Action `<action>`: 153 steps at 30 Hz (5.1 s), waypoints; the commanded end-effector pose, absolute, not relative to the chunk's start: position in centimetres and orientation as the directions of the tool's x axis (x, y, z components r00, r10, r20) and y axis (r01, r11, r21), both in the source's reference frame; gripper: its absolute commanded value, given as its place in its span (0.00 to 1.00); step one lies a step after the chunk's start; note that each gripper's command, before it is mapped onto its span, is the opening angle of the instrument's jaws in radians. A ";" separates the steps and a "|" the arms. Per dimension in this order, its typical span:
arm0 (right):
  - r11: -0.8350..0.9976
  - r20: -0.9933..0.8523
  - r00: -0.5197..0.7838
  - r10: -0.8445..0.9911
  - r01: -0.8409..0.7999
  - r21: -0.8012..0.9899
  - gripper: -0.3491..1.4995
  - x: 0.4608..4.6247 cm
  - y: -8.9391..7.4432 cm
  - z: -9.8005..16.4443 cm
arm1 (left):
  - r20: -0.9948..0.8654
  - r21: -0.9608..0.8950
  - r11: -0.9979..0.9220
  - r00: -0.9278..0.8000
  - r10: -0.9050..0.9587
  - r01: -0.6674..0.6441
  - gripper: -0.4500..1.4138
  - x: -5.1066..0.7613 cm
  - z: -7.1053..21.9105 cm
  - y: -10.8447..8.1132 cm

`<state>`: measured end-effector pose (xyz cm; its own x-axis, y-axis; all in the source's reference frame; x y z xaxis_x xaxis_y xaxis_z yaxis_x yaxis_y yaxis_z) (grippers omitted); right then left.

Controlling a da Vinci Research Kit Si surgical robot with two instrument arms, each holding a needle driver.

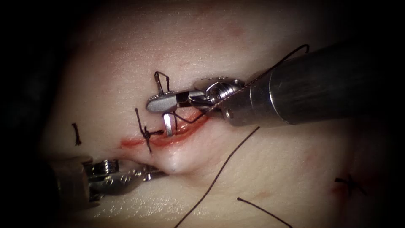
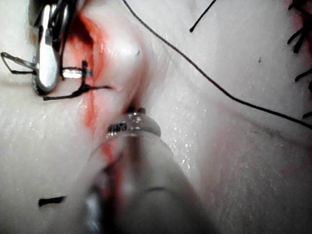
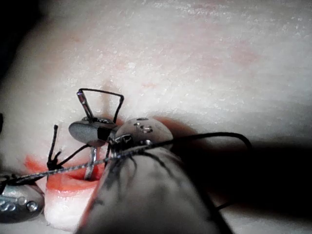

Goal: Wound Closure

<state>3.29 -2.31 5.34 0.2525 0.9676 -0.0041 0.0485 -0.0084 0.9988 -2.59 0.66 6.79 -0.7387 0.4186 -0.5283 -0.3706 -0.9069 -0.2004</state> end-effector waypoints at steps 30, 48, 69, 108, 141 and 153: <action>-0.263 0.246 0.280 0.928 0.025 0.964 0.00 3.39 -2.7 5.2 | -0.526 -0.196 -0.911 -0.745 0.410 -0.363 0.35 -2.54 6.9 0.6; -0.372 0.353 0.303 0.885 0.004 0.928 0.00 3.27 -2.8 5.1 | -0.522 -0.192 -0.911 -0.748 0.410 -0.366 0.35 -2.52 6.9 0.6; 0.068 -0.068 0.016 0.998 0.036 0.997 0.79 2.78 -1.8 5.2 | -0.659 -0.055 -0.960 -0.712 0.241 -0.274 0.54 -2.81 6.0 0.1; 0.169 -0.165 -0.095 0.982 0.030 0.985 0.03 2.22 -2.1 5.2 | -0.910 -0.073 -0.954 -0.371 0.183 -0.290 0.00 -3.15 6.2 0.5; 0.806 -0.807 0.159 0.569 0.089 0.586 0.10 2.25 -2.8 5.2 | -0.602 -0.779 -0.605 0.070 0.795 0.164 0.00 -3.08 4.9 -0.1; 0.973 -0.949 0.220 0.224 0.011 0.232 0.87 2.77 -2.8 5.0 | -0.709 -0.682 -0.716 0.107 0.697 0.146 0.00 -2.66 4.3 -0.3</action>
